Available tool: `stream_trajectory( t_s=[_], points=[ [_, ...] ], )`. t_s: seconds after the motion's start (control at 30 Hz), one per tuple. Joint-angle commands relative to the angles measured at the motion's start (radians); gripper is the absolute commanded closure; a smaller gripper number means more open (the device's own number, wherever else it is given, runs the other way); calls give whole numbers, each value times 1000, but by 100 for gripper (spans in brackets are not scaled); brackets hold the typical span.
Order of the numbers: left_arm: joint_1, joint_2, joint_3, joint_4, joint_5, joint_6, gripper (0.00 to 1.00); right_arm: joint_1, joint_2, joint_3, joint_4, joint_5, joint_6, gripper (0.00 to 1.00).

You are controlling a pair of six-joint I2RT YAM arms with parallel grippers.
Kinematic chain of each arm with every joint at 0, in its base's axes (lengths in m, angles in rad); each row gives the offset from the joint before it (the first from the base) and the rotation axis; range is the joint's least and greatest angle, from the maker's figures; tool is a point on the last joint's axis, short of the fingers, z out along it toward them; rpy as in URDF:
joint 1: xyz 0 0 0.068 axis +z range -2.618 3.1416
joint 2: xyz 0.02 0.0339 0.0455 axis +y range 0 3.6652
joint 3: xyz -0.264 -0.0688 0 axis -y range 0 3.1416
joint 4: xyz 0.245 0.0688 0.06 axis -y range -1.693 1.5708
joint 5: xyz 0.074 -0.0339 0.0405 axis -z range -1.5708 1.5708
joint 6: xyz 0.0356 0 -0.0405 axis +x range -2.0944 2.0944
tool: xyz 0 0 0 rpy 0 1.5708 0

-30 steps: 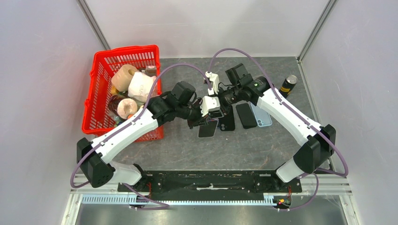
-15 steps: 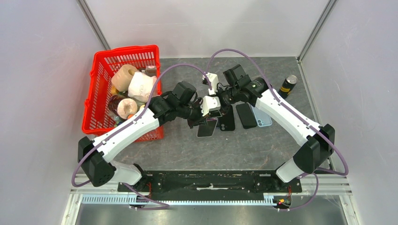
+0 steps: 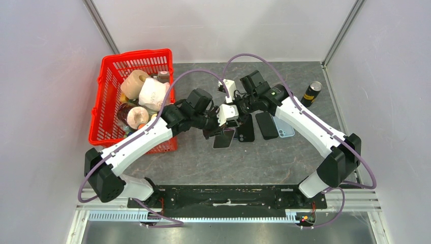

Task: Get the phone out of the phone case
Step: Remove the phone case from the phone.

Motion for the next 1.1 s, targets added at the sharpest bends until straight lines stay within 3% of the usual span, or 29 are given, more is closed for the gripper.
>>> stream_trajectory(
  t_s=[0.0,0.13,0.3,0.4,0.63,1.07],
  points=[
    [-21,-62,44,166,114,22,98,-17,53,-21,19,89,-51,62],
    [-21,-56,53,186,88,18,98,-1,65,-25,8,69,-64,51],
    [-22,-43,70,203,66,9,98,8,84,-23,-5,34,-71,51],
    [-23,-41,69,222,46,3,98,20,95,-24,-13,23,-87,59],
    [-23,-48,77,239,19,-10,98,30,121,-10,-29,57,-94,100],
    [-21,-136,-6,126,88,64,98,-79,66,-24,16,275,-30,100]
  ],
)
